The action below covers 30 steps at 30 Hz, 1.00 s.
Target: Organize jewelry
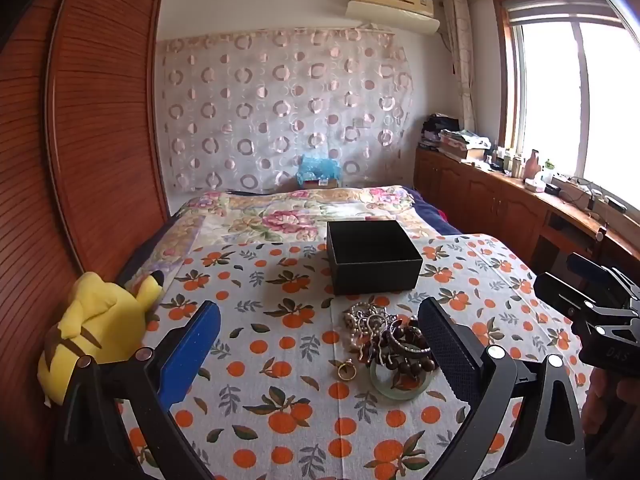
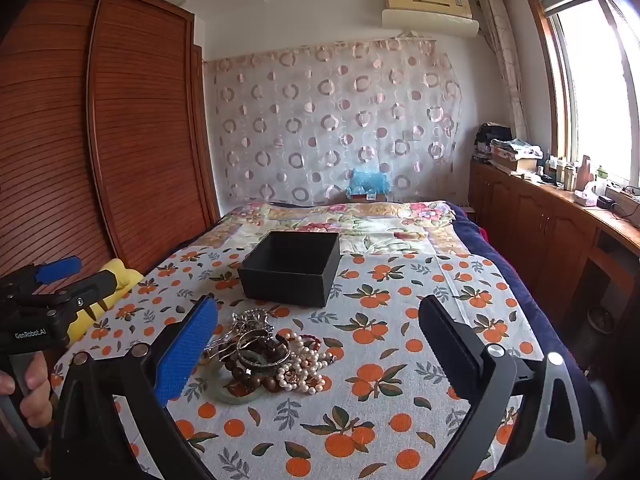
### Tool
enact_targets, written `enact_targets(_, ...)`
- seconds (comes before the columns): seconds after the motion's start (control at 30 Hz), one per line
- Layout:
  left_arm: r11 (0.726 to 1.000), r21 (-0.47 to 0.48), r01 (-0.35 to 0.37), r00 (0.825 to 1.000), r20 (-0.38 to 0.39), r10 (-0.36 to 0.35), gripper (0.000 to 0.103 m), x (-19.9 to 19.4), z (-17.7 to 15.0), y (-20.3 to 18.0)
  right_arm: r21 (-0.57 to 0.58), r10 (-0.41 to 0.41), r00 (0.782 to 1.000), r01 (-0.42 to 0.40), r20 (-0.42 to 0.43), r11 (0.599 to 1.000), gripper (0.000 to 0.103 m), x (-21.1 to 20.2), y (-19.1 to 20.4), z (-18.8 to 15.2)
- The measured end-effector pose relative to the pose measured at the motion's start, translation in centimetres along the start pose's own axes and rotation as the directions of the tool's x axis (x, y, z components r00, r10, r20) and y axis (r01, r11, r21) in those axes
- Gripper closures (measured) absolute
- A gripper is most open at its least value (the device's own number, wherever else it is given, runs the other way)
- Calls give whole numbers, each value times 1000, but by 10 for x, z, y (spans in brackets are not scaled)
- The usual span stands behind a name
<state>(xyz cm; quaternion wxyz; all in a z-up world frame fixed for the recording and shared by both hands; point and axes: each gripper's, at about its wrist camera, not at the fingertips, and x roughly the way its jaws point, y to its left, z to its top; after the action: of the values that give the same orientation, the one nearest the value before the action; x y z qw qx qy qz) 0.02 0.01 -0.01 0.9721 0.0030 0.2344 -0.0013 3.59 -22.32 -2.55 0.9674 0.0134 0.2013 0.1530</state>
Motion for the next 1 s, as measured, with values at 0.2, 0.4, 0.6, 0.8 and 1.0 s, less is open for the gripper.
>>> enact_targets(0.2, 1000, -1, 0, 1000, 3, 0, 7, 0, 0, 0, 2, 1, 1000, -1, 4, 1000, 2, 0, -1, 0)
enact_targets(0.4, 1000, -3, 3, 1000, 11, -3, 7, 0, 1, 1, 0, 2, 1000, -2, 4, 1000, 2, -1, 0, 0)
enact_targets(0.6, 1000, -4, 5, 1000, 18, -5, 7, -5, 5, 1, 1, 1, 1000, -1, 3, 1000, 2, -1, 0, 0)
enact_targets(0.8, 1000, -3, 4, 1000, 23, -4, 7, -7, 4, 1, 0, 1, 1000, -1, 3, 1000, 2, -1, 0, 0)
enact_targets(1.0, 1000, -4, 3, 1000, 28, -3, 7, -8, 5, -1, 0, 1, 1000, -1, 3, 1000, 2, 0, 0, 0)
